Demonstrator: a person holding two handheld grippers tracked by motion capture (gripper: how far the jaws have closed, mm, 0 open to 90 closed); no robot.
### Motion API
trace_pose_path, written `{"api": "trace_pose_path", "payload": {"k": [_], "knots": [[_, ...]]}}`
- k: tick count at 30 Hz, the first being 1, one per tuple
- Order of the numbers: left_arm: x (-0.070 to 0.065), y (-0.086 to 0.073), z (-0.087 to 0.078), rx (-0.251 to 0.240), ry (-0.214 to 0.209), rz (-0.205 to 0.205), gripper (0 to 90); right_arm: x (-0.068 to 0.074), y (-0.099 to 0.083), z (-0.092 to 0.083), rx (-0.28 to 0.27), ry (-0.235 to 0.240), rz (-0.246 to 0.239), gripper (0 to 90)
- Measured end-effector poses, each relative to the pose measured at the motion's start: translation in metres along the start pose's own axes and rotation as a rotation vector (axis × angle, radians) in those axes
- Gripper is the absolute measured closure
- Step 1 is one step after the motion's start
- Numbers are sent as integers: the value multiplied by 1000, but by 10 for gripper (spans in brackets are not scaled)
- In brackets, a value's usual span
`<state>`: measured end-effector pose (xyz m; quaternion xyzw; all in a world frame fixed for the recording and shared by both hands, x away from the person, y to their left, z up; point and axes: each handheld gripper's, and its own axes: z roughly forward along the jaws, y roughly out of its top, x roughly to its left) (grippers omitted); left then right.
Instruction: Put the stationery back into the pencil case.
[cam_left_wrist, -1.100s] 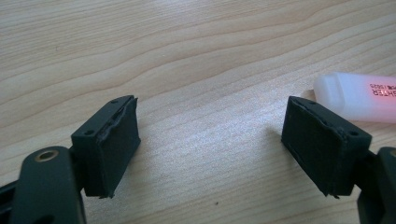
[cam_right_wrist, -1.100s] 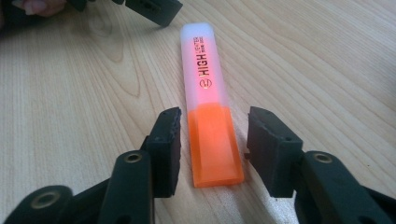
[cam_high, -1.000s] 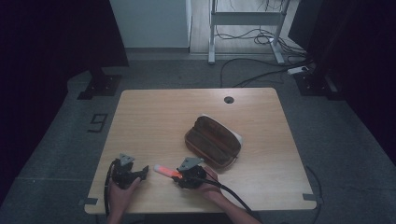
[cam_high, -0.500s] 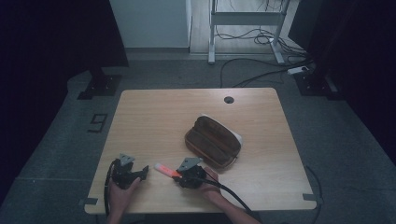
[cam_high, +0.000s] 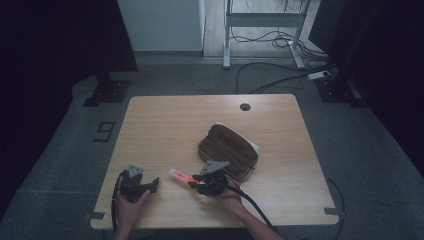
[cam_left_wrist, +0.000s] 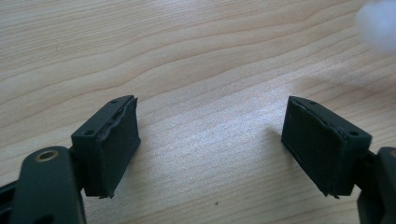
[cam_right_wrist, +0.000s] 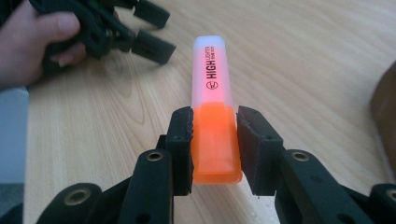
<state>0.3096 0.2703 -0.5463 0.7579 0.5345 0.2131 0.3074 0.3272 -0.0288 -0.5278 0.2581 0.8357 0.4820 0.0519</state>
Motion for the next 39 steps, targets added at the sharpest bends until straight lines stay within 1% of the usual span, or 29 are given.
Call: {"api": "trace_pose_path", "payload": {"k": [1, 4, 5, 6, 7, 8, 12, 15, 18, 19, 20, 25, 26, 29, 32, 39], "knots": [[0, 0, 0, 0, 0, 0, 189, 0, 0, 0, 0, 0, 0, 659], [0, 0, 0, 0, 0, 0, 189, -5, 4, -10, -28, 5, 21, 659], [0, 0, 0, 0, 0, 0, 189, -5, 4, -10, -28, 5, 21, 659], [0, 0, 0, 0, 0, 0, 189, -7, 6, -14, -41, 4, 25, 659], [0, 0, 0, 0, 0, 0, 189, -7, 6, -14, -41, 4, 25, 659], [0, 0, 0, 0, 0, 0, 189, -8, 7, -18, -52, 2, 29, 659], [0, 0, 0, 0, 0, 0, 189, -12, 9, -23, -63, -1, 36, 659], [0, 0, 0, 0, 0, 0, 189, -14, 9, -26, -67, -3, 37, 658], [0, 0, 0, 0, 0, 0, 189, -17, 11, -33, -85, -2, 24, 658], [0, 0, 0, 0, 0, 0, 189, -17, 11, -33, -85, -2, 24, 658], [0, 0, 0, 0, 0, 0, 189, -20, 12, -37, -92, -7, 22, 658], [0, 0, 0, 0, 0, 0, 189, -26, 13, -46, -103, -23, 23, 659], [0, 0, 0, 0, 0, 0, 189, -30, 13, -50, -105, -32, 30, 659], [0, 0, 0, 0, 0, -1, 189, -34, 12, -54, -109, -36, 39, 659], [0, 0, 0, 0, 0, 0, 189, -42, 12, -61, -118, -54, 54, 659], [0, 0, 0, 0, 0, 0, 189, -52, 10, -71, -126, -77, 71, 659]]}}
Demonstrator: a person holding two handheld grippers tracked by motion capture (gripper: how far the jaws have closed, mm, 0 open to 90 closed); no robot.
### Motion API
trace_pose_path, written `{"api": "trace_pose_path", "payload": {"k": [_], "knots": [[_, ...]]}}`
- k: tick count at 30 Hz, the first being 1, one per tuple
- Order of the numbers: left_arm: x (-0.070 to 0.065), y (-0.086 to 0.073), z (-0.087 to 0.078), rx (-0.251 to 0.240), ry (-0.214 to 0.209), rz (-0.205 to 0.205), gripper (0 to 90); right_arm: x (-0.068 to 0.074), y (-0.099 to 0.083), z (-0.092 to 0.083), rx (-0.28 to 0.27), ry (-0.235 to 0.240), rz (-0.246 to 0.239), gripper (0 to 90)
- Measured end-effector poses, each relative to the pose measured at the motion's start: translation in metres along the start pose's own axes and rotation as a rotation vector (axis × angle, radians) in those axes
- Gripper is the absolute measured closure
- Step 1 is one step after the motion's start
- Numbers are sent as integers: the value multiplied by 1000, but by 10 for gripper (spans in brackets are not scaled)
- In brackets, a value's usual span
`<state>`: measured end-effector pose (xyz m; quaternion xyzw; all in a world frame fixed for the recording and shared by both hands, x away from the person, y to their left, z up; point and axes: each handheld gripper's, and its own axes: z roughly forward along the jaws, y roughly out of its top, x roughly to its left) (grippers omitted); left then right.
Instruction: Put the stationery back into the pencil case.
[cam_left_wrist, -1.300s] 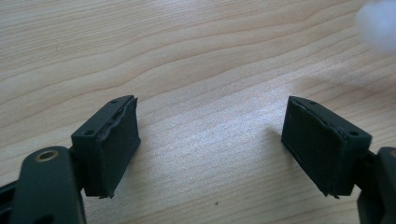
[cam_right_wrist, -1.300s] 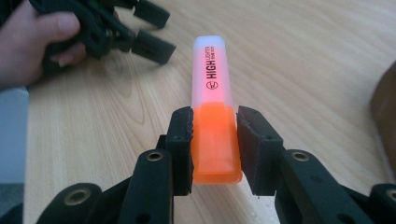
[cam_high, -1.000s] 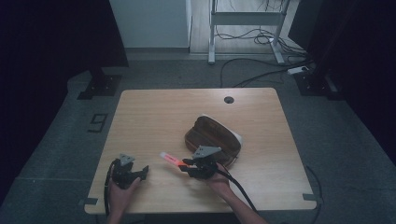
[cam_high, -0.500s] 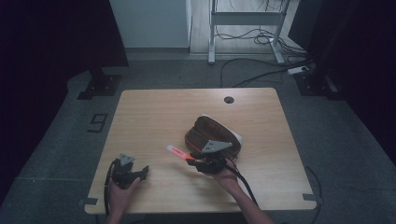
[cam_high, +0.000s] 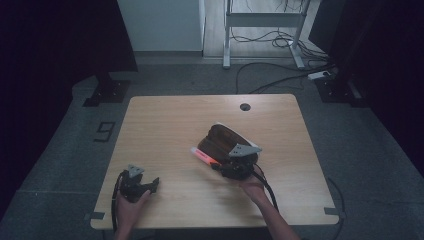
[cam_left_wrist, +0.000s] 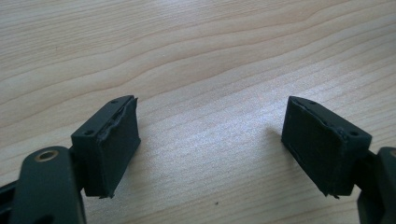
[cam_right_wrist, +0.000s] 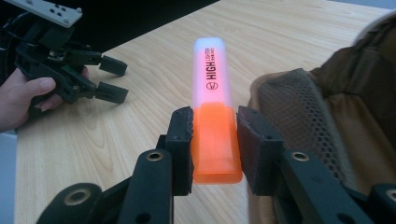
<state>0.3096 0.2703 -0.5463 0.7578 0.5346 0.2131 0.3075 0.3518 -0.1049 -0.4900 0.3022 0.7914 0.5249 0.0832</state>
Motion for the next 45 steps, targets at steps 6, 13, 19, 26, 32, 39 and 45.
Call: {"api": "trace_pose_path", "payload": {"k": [6, 13, 19, 26, 32, 39, 45], "knots": [[0, 0, 0, 0, 0, 0, 189, -6, 0, -6, -4, -21, 4, 659], [0, 0, 0, 0, 0, -1, 189, -15, -1, -14, -14, -45, 16, 659], [0, 0, 0, 0, 0, 0, 189, -21, -1, -20, -24, -66, 26, 659], [0, 0, 0, 0, 0, 0, 189, -27, -3, -24, -26, -82, 38, 658], [0, 0, 0, 0, 0, 0, 189, -33, -3, -29, -30, -98, 47, 658], [0, 0, 0, 0, 0, 0, 189, -37, -4, -34, -35, -122, 45, 658], [0, 0, 0, 0, 0, 0, 189, -44, -6, -36, -32, -130, 53, 658]]}}
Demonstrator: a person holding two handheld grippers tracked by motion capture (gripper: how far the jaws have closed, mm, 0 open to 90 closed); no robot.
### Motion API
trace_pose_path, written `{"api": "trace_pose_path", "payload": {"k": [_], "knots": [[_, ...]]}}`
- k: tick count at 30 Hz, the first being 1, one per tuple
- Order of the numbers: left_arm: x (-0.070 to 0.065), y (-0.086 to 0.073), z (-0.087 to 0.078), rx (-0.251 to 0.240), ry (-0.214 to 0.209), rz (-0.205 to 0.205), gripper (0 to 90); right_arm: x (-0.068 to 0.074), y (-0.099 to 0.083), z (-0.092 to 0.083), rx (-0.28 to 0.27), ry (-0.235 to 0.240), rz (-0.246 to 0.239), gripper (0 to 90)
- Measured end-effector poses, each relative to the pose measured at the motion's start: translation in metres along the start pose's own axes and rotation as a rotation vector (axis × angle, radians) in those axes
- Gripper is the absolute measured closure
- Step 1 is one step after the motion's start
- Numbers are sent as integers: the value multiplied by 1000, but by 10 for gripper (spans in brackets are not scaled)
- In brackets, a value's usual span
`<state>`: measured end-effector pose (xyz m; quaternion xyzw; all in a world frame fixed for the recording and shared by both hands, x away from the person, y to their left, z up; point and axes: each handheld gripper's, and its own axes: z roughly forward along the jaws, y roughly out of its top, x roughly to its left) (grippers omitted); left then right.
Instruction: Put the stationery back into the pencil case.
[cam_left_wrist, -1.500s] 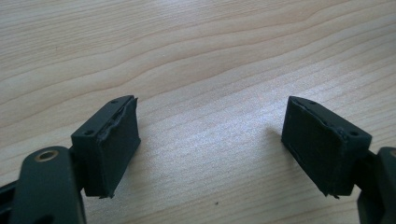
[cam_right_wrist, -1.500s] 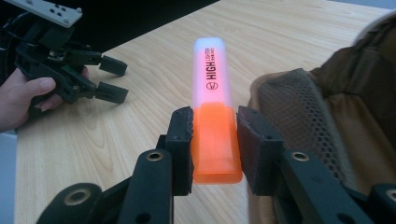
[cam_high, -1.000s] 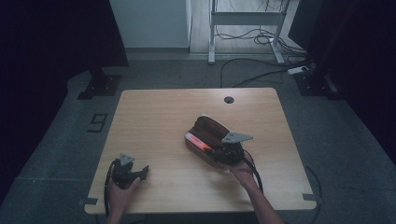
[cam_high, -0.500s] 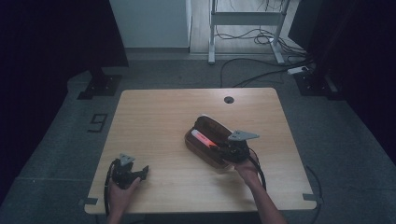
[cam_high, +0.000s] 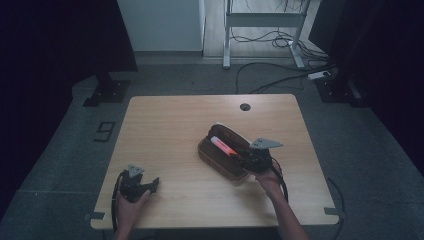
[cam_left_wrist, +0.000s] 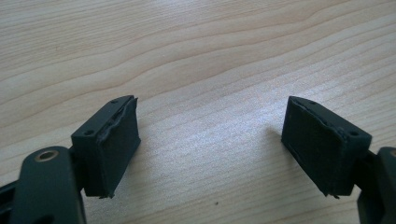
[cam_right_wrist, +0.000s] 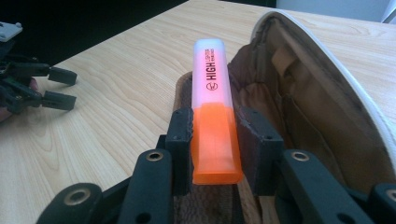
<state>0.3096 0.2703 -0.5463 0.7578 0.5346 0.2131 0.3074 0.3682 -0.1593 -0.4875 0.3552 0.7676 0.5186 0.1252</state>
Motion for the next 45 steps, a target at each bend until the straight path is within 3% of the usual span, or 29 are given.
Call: {"api": "trace_pose_path", "payload": {"k": [24, 35, 45], "knots": [[0, 0, 0, 0, 0, 0, 189, -17, -10, 3, 50, -29, 21, 657], [0, 0, 0, 0, 0, 0, 189, -9, -10, 6, 88, -108, -46, 644], [0, 0, 0, 0, 0, 0, 189, 4, -7, 9, 95, -107, -94, 559]]}}
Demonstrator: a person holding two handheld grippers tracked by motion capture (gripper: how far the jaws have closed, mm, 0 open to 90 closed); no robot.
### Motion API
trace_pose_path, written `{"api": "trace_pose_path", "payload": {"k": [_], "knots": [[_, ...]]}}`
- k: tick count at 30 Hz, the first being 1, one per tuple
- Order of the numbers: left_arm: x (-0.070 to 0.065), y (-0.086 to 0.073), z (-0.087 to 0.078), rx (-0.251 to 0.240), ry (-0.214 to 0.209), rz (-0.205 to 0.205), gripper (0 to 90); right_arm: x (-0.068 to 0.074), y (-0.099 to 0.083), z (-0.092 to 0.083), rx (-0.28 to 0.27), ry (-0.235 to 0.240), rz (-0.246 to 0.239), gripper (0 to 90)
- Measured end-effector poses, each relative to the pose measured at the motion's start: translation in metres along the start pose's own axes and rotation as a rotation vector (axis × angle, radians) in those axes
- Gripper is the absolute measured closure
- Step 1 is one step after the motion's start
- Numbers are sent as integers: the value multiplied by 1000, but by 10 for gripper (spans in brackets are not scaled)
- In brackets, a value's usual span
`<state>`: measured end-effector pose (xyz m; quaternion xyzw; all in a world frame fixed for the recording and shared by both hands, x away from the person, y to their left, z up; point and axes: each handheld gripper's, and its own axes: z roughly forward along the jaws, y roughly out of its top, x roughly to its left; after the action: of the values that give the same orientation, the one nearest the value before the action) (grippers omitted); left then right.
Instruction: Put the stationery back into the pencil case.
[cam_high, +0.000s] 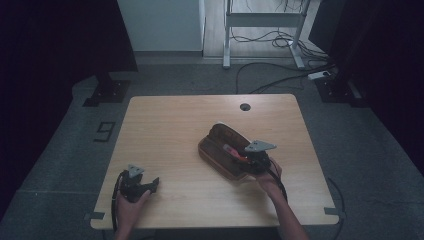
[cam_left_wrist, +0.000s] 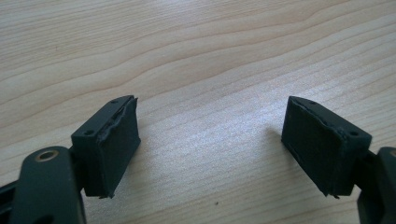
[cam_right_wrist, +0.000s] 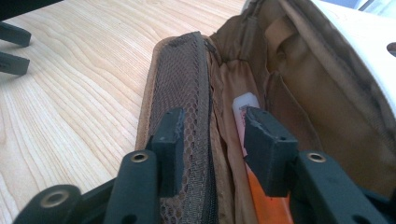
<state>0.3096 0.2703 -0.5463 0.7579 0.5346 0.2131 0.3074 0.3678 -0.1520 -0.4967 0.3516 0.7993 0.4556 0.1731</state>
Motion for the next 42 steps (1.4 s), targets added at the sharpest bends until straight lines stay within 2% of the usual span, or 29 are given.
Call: {"api": "trace_pose_path", "payload": {"k": [6, 8, 13, 21, 26, 28, 31, 32, 33, 35, 38, 42], "knots": [[0, 0, 0, 0, 0, 0, 189, 2, 1, -3, -32, -5, 18, 469], [0, 0, 0, 0, 0, 0, 189, 2, 2, -5, -57, 4, 40, 413], [0, 0, 0, 0, 0, 0, 189, 4, 2, -9, -87, 9, 56, 351], [0, 0, 0, 0, 0, 0, 189, 8, 3, -18, -127, 9, 52, 322], [0, 0, 0, 0, 0, 0, 189, 5, 2, -36, -165, 3, 68, 319], [0, 0, 0, 0, 0, 0, 189, 4, 2, -40, -167, -6, 65, 318], [0, 0, 0, 0, 0, 0, 189, 1, 1, -60, -195, -34, 59, 317], [0, 0, 0, 0, 0, 0, 189, 1, 1, -60, -195, -34, 59, 317], [0, 0, 0, -1, 0, -1, 189, -2, -2, -69, -204, -52, 59, 315], [0, 0, 0, 0, 0, 0, 189, -8, -5, -76, -212, -70, 71, 314], [0, 0, 0, 0, 0, 0, 189, -15, -8, -84, -218, -86, 92, 307], [0, 0, 0, 0, 0, 0, 189, -19, -15, -91, -211, -109, 90, 301]]}}
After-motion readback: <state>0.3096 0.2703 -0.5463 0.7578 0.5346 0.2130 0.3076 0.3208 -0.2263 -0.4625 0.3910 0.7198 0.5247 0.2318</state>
